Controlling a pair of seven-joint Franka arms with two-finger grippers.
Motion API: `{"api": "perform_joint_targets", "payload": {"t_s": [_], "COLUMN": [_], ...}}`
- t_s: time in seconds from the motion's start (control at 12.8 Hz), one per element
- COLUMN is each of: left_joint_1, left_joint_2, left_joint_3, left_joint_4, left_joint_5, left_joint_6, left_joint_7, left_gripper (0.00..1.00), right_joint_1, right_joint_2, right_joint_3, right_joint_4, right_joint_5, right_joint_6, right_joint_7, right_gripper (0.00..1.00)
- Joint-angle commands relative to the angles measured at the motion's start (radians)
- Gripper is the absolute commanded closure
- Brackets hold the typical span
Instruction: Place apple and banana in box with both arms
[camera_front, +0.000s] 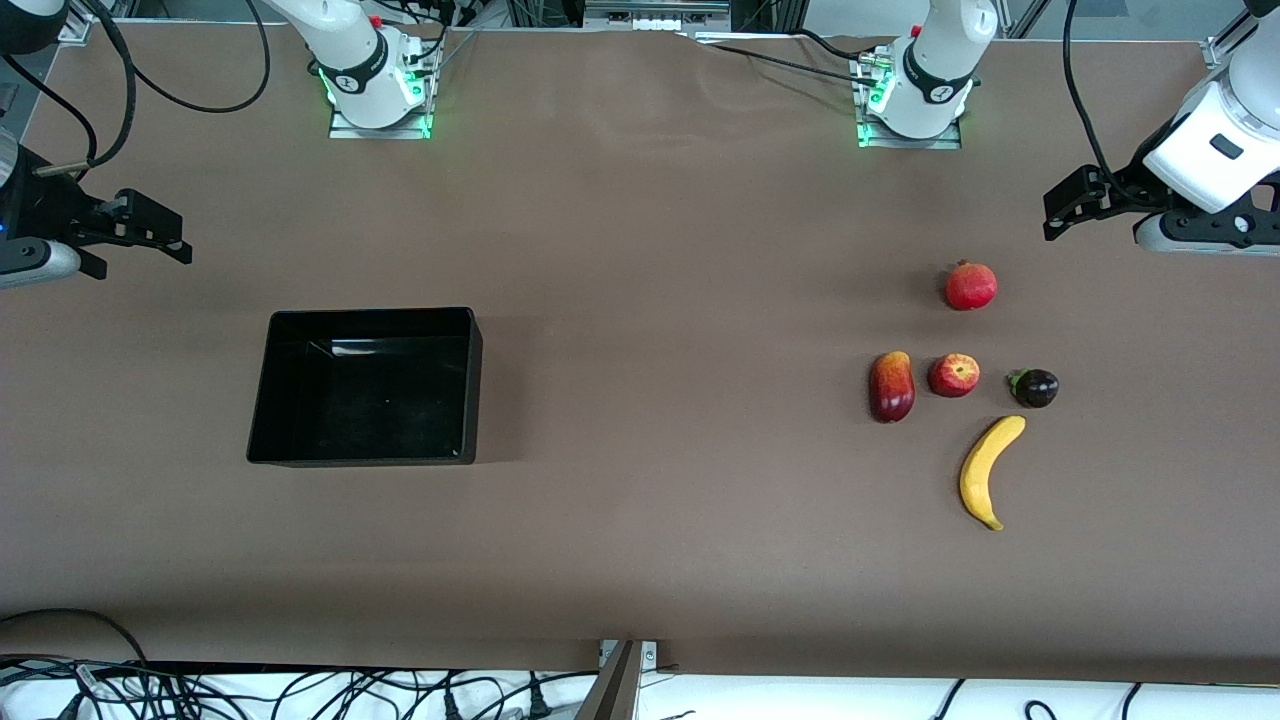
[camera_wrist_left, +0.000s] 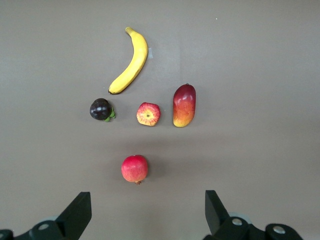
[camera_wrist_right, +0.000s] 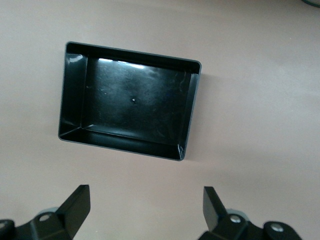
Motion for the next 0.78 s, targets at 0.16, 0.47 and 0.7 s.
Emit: {"api": "perform_joint_targets", "payload": {"t_s": [0.16,0.47,0.7], "left_joint_1": [-0.009,-0.007,-0.007], "left_joint_2": [0.017,0.017,0.017], "left_joint_3": [-0.004,-0.005,-0.005], "left_joint_4": [0.038,0.038,0.038], "left_joint_5": [0.03,0.03,0.03], "left_joint_6": [-0.03,-0.031,-0.031], "left_joint_7": [0.002,0.006,0.006], "left_gripper": [0.0,0.0,0.0], "right_joint_1": [-0.005,-0.013,-0.029], "right_joint_2": [0.035,0.124,0.216], "right_joint_3": [-0.003,-0.027,-0.036], "right_joint_4": [-0.127,-0.338,-0.42], "right_joint_5": [-0.075,-0.066,-0.055], "right_joint_6": [0.108,0.418,0.592], "right_joint_7": [0.014,0.017,0.017], "right_gripper": [0.0,0.0,0.0]}}
